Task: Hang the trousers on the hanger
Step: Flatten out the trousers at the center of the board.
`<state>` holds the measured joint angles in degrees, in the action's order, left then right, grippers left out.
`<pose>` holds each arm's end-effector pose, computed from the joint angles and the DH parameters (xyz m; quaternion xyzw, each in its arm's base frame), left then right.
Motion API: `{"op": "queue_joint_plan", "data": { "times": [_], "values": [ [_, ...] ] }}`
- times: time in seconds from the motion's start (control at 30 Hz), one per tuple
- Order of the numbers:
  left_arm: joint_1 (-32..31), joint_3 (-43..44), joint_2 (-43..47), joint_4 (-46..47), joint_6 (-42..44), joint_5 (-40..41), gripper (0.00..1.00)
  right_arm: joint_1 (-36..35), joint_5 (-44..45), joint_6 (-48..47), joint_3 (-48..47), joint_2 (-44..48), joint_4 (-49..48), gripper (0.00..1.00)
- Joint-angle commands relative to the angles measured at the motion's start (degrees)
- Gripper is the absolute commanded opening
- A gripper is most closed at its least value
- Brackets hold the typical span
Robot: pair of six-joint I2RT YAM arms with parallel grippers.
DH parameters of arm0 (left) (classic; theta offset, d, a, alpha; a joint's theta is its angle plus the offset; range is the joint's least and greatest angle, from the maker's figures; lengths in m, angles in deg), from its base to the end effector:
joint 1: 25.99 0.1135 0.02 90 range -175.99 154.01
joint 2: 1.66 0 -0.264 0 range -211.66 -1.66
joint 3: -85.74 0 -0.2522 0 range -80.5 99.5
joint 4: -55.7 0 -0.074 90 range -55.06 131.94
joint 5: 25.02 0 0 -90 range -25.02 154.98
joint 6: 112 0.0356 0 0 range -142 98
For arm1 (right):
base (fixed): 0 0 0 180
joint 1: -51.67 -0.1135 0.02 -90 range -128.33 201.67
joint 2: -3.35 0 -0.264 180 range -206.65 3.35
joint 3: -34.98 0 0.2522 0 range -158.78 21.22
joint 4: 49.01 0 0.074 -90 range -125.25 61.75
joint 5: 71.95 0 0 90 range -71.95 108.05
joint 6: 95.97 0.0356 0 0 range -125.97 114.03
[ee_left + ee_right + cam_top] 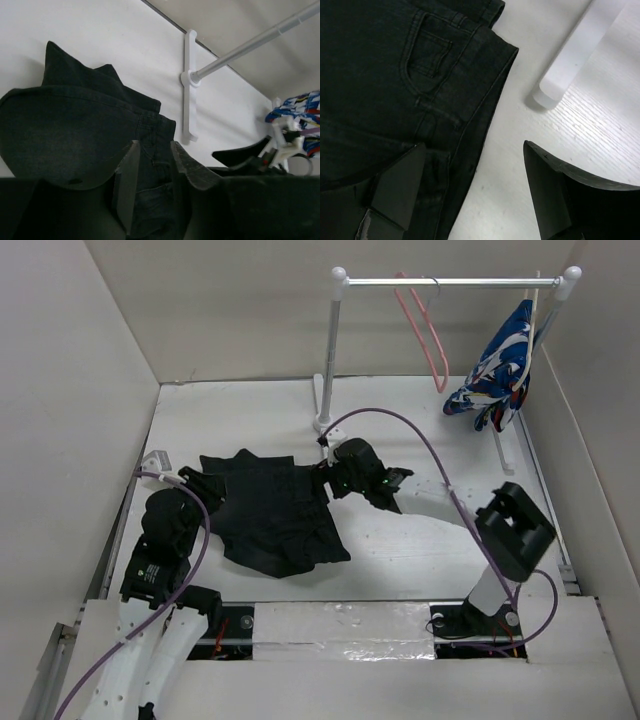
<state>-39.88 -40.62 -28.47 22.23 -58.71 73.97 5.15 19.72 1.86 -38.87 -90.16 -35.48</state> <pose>0.1157 -0.0229 0.3338 -0.1984 0.7195 -0.2304 0.6244 0.2522 0.2644 0.2322 -0.2848 0.8322 0.2058 0.4290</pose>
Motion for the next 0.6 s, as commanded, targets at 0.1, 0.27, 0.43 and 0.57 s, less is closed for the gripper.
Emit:
{"op": "queue_joint_plan", "data": {
  "times": [0.1, 0.27, 0.43, 0.57],
  "values": [
    [-0.08, -0.85, 1.41, -1.21, -2.40, 3.22, 0.48, 1.08, 0.52, 1.66, -9.50, -13.26, -6.72, 0.86],
    [-0.08, -2.26, 2.55, 0.36, -2.66, 1.38, 0.51, 1.08, 2.02, 2.80, -12.94, -20.81, -10.49, 0.87],
    [-0.08, -2.43, 2.29, 0.45, -3.02, 1.03, 0.51, 1.61, -1.23, 3.85, -14.70, -25.39, -12.59, 0.85],
    [-0.08, -2.70, 1.85, 0.98, -3.37, 0.76, 0.52, 1.61, -2.89, 5.52, -15.31, -27.43, -14.62, 0.75]
  ]
}}
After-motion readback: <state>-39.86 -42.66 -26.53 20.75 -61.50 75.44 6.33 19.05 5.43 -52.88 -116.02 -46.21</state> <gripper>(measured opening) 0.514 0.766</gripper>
